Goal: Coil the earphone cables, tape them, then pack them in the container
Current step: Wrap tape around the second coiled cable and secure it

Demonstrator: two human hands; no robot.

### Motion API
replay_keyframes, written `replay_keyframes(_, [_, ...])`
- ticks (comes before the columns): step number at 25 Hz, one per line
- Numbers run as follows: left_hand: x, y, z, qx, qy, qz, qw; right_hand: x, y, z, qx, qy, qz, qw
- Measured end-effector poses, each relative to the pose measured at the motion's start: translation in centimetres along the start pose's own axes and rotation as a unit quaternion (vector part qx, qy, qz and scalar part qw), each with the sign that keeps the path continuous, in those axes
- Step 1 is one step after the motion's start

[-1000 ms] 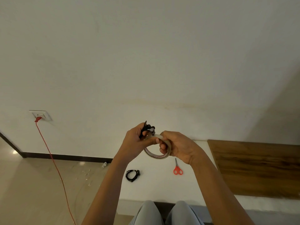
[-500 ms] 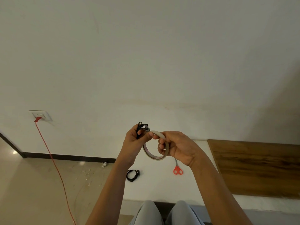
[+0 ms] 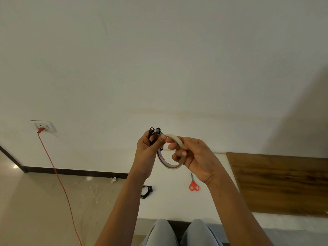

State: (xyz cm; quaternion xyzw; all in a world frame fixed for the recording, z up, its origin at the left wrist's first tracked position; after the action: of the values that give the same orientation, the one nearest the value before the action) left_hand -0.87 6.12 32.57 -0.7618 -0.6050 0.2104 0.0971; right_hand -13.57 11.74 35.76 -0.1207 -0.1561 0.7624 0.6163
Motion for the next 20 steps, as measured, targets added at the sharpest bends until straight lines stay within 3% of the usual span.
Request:
replay_keyframes(7, [0.5, -1.0, -0.9, -0.016, -0.009, -0.017, 1.0, 0.7, 0.0, 1.0, 0.046, 0.003, -0.062, 0.997])
replay_keyframes(20, [0.4, -2.0, -2.1, -0.004, -0.008, 0.004, 1.0, 1.4, -0.7, 2.8, 0.06, 0.037, -0.012, 0.997])
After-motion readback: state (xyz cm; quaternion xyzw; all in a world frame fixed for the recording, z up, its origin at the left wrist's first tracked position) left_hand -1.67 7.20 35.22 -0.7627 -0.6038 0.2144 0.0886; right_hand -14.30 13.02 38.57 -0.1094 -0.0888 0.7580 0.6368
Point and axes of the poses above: each hand's wrist, its own x-axis away from the middle knuckle, its own y-axis out of the back of the hand, z = x × y, the point moved 6 cm from there along -x, towards the middle knuckle, and after that the axes turned 2 degrees about x, right-handed, at the moved point
